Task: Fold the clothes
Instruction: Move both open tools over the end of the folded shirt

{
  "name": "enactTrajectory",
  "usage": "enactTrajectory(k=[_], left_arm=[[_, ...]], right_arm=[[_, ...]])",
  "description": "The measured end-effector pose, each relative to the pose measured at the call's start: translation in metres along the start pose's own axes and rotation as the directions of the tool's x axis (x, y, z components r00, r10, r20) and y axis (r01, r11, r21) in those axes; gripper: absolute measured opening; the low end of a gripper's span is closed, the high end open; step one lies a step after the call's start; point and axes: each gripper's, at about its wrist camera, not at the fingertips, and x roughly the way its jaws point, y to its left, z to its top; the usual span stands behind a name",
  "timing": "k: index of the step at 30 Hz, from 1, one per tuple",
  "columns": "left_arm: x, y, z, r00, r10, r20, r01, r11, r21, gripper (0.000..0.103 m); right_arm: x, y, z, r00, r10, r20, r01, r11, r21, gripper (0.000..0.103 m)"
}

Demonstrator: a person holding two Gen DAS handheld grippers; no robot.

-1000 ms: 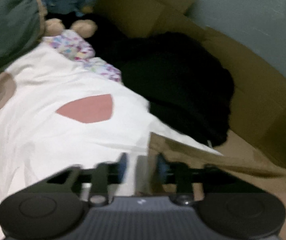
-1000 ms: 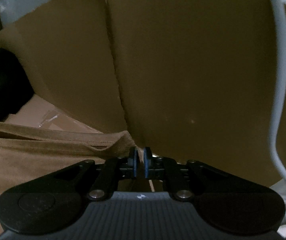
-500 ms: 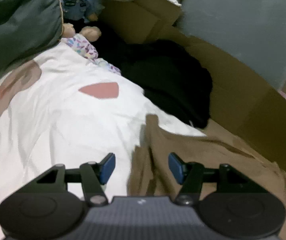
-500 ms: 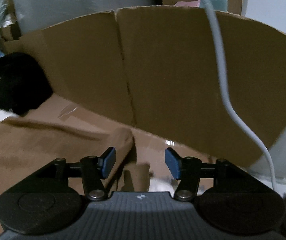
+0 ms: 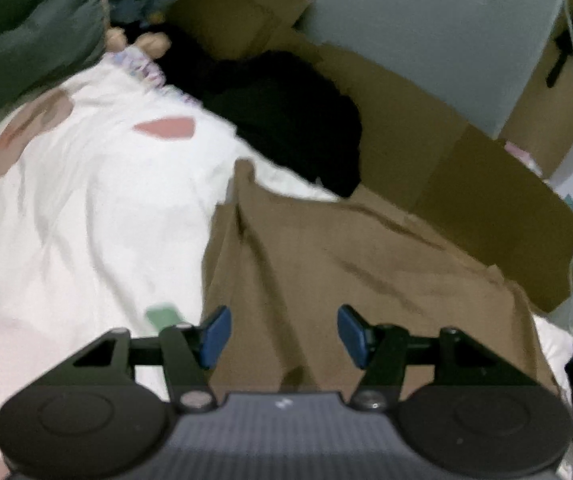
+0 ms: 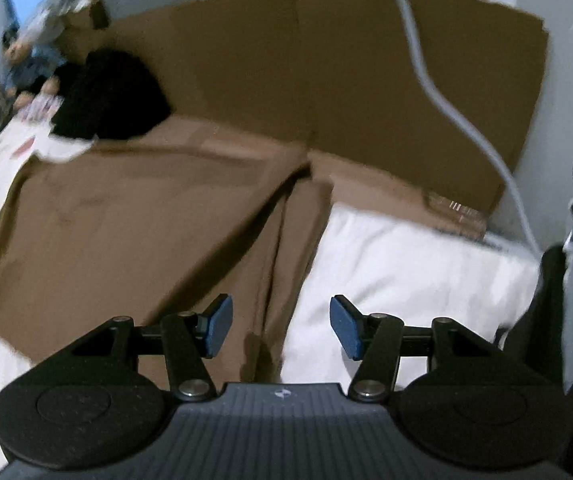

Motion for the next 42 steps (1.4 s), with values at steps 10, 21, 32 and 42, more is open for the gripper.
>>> enactTrajectory(k=[10, 21, 32, 42], left_arm=[[-0.008, -0.018, -0.027, 0.999, 0.021, -0.049, -0.018, 0.998, 0.066, 0.065], [-0.011, -0.008, -0.029, 1.0, 0.024, 0.006, -0.024, 0.998, 0.062, 0.067], [-0.017, -0.005, -0.044, 0.999, 0.037, 0.026, -0.04, 0.987, 0.155, 0.066], [0.0, 0.001, -0.048, 0.996, 0.087, -0.035, -0.081, 0.983, 0.166, 0.063]], right_arm=[[-0.006, 0.035, -0.029, 0.998, 0.051, -0.029, -0.051, 0.999, -0.018, 0.055], [-0.013, 0.025, -0.034, 1.0, 0.029, 0.01, -0.029, 1.0, 0.006, 0.055], [-0.011, 0.015, -0.038, 0.998, 0.061, -0.001, -0.061, 0.998, 0.027, 0.055], [-0.003, 0.019, -0.042, 0.998, 0.06, -0.027, -0.06, 0.998, 0.025, 0.055]])
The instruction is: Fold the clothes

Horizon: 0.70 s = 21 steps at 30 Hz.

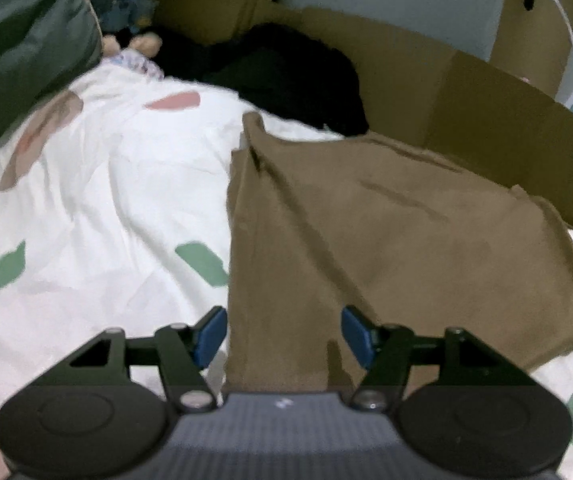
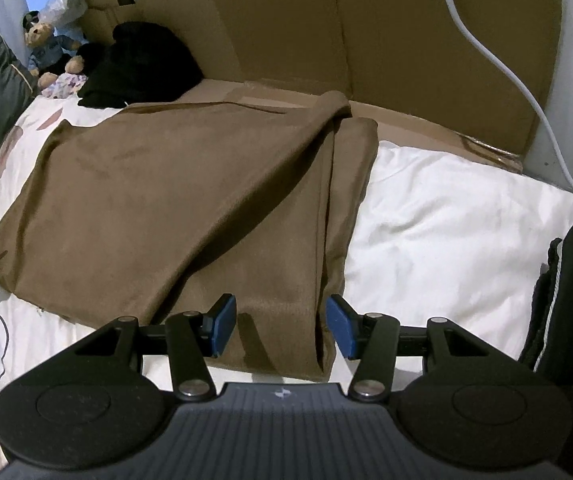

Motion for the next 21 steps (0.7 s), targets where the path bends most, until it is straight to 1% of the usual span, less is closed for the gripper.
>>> enactTrajectory(k=[1, 2, 3, 4, 5, 6, 7, 8, 9, 11, 12, 13, 14, 18, 19, 21], left_arm=[[0.004, 0.001, 0.0, 1.0, -0.008, -0.027, 0.008, 1.0, -0.009, 0.06], [0.008, 0.001, 0.0, 0.999, -0.016, -0.047, 0.015, 1.0, -0.019, 0.051], [0.008, 0.002, 0.0, 0.998, -0.023, -0.051, 0.022, 0.999, -0.027, 0.045], [0.007, 0.003, 0.001, 0.998, -0.027, -0.048, 0.026, 0.999, -0.031, 0.034], [0.006, 0.004, 0.001, 0.998, -0.031, -0.045, 0.03, 0.999, -0.035, 0.027], [0.004, 0.005, 0.001, 0.998, -0.035, -0.042, 0.033, 0.999, -0.039, 0.019], [0.003, 0.007, 0.001, 0.998, -0.041, -0.039, 0.04, 0.998, -0.045, 0.013], [0.002, 0.009, 0.001, 0.998, -0.053, -0.036, 0.051, 0.997, -0.055, 0.01], [0.0, 0.012, 0.001, 0.997, -0.068, -0.032, 0.065, 0.995, -0.07, 0.006], [-0.003, 0.017, 0.0, 0.995, -0.092, -0.024, 0.089, 0.991, -0.104, 0.004], [-0.004, 0.019, 0.0, 0.995, -0.099, -0.019, 0.096, 0.988, -0.118, 0.003], [-0.006, 0.022, -0.001, 0.994, -0.106, -0.013, 0.103, 0.986, -0.133, 0.003], [-0.007, 0.024, -0.002, 0.994, -0.112, -0.007, 0.11, 0.983, -0.148, 0.003], [-0.016, 0.039, -0.006, 0.99, -0.138, 0.021, 0.139, 0.967, -0.215, 0.003], [-0.019, 0.046, -0.008, 0.988, -0.148, 0.031, 0.151, 0.958, -0.244, 0.003], [-0.021, 0.052, -0.009, 0.986, -0.16, 0.041, 0.165, 0.948, -0.273, 0.003]], right_arm=[[0.001, 0.0, 0.0, 1.0, 0.002, -0.004, -0.002, 1.0, 0.004, 0.055], [0.003, 0.001, 0.001, 1.0, 0.004, -0.012, -0.004, 1.0, 0.008, 0.053], [0.005, 0.002, 0.001, 1.0, 0.006, -0.019, -0.006, 1.0, 0.006, 0.05], [0.006, 0.003, 0.0, 1.0, 0.005, -0.022, -0.005, 1.0, 0.001, 0.049], [0.007, 0.003, 0.0, 1.0, 0.003, -0.022, -0.003, 1.0, -0.002, 0.047], [0.007, 0.003, 0.0, 1.0, 0.003, -0.022, -0.003, 1.0, -0.003, 0.043], [0.008, 0.002, 0.0, 1.0, 0.004, -0.024, -0.004, 1.0, 0.001, 0.042], [0.009, 0.001, 0.0, 1.0, 0.003, -0.024, -0.003, 1.0, 0.01, 0.041], [0.009, -0.001, 0.0, 1.0, 0.005, -0.023, -0.005, 1.0, 0.019, 0.036], [0.01, -0.004, 0.001, 1.0, 0.01, -0.027, -0.009, 0.999, 0.035, 0.026], [0.01, -0.006, 0.001, 0.999, 0.015, -0.029, -0.014, 0.999, 0.044, 0.014], [0.01, -0.008, 0.0, 0.999, 0.023, -0.032, -0.022, 0.999, 0.044, 0.008], [0.01, -0.009, 0.0, 0.999, 0.031, -0.033, -0.03, 0.999, 0.045, 0.004], [-0.003, -0.012, -0.002, 0.999, 0.044, -0.019, -0.044, 0.998, 0.041, 0.003], [-0.007, -0.014, -0.003, 0.999, 0.044, -0.015, -0.044, 0.998, 0.037, 0.003], [-0.016, -0.019, -0.005, 0.999, 0.046, -0.007, -0.046, 0.998, 0.037, 0.003]])
